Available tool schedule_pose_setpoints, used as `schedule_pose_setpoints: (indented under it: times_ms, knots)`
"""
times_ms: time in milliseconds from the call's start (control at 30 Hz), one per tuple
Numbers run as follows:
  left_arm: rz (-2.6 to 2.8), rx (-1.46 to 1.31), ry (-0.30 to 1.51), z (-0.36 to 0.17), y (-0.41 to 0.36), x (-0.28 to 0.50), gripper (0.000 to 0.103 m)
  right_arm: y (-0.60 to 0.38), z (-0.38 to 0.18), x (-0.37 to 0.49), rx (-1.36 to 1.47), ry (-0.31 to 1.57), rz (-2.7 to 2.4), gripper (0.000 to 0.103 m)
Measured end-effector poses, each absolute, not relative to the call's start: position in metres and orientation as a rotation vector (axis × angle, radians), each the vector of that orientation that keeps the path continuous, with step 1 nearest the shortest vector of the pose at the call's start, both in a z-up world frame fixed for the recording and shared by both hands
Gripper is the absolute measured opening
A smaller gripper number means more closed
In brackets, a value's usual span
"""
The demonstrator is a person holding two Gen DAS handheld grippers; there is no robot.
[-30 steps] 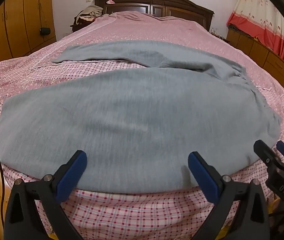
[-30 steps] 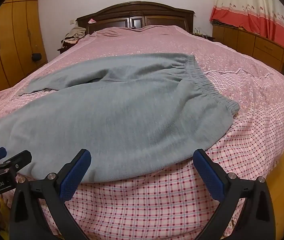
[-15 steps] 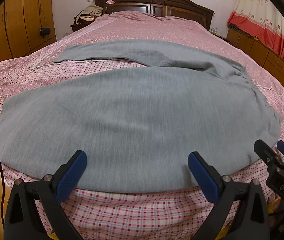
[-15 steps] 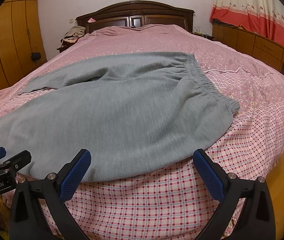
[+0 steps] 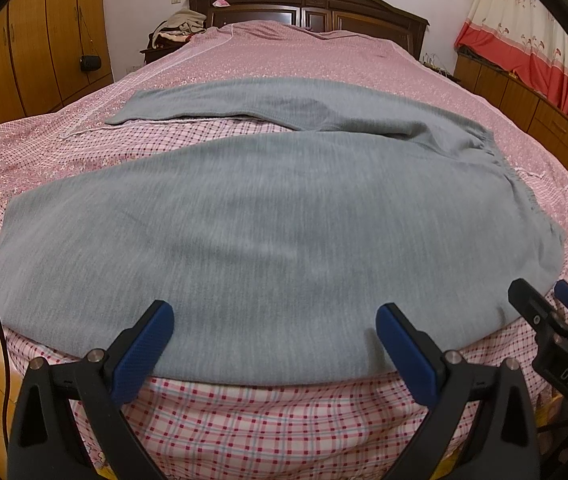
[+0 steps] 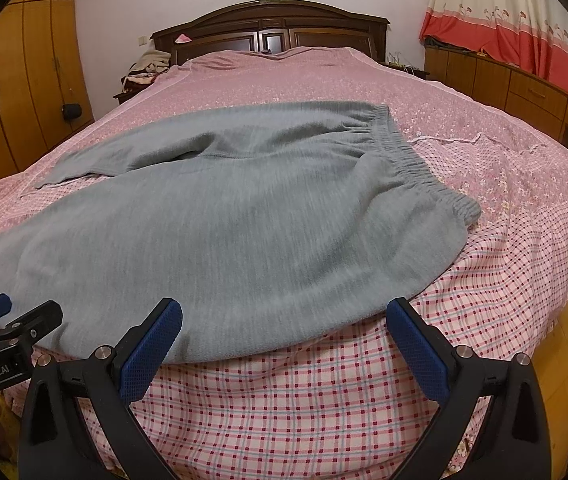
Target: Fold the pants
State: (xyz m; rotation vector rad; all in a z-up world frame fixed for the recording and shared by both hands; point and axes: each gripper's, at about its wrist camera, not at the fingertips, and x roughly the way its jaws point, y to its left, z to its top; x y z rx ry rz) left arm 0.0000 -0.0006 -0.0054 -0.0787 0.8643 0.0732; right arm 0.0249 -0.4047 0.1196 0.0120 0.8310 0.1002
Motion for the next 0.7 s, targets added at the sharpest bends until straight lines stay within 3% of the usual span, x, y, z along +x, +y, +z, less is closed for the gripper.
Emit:
schedule_pose_setpoints:
  times_ms: [700]
  knots:
    - [0.075, -0.074, 0.867, -0.0066, -0.0002, -0.0008, 0.103, -0.4050, 0.1174, 0.0254, 0.012, 0.837, 0.099, 0.103]
